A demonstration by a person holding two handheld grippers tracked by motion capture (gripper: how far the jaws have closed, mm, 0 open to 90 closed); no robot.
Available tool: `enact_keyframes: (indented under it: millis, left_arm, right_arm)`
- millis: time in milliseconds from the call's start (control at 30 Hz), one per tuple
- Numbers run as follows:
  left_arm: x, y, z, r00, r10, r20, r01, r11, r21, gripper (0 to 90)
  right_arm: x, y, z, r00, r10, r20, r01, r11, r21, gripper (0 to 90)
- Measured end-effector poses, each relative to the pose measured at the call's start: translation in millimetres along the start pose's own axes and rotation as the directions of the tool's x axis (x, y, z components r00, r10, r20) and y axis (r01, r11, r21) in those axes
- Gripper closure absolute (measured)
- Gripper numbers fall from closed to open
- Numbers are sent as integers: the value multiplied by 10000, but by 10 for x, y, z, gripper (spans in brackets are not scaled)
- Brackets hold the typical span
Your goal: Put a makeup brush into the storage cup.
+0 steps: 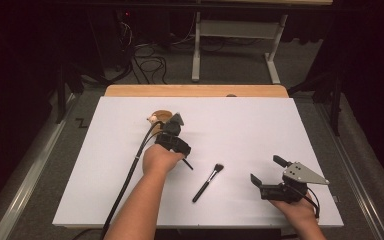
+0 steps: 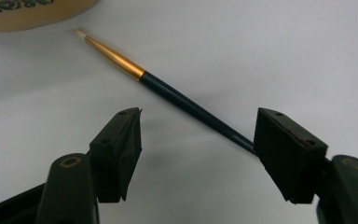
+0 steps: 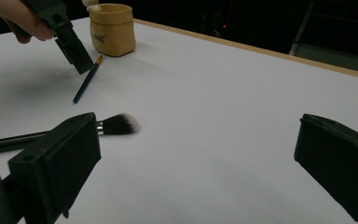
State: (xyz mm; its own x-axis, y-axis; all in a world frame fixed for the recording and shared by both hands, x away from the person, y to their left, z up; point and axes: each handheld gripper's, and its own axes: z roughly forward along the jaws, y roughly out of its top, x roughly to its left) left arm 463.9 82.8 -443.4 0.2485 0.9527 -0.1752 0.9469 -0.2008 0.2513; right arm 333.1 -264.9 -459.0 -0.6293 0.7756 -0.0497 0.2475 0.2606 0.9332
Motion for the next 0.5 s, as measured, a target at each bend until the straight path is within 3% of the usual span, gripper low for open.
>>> enact_keyframes:
  millis: [500]
  left_arm:
    - [-18,6,128,9997,1,-242,5,9997,259,354]
  right_arm:
    - [7,7,-10,10000,43,-42,-43,10000,-58,9]
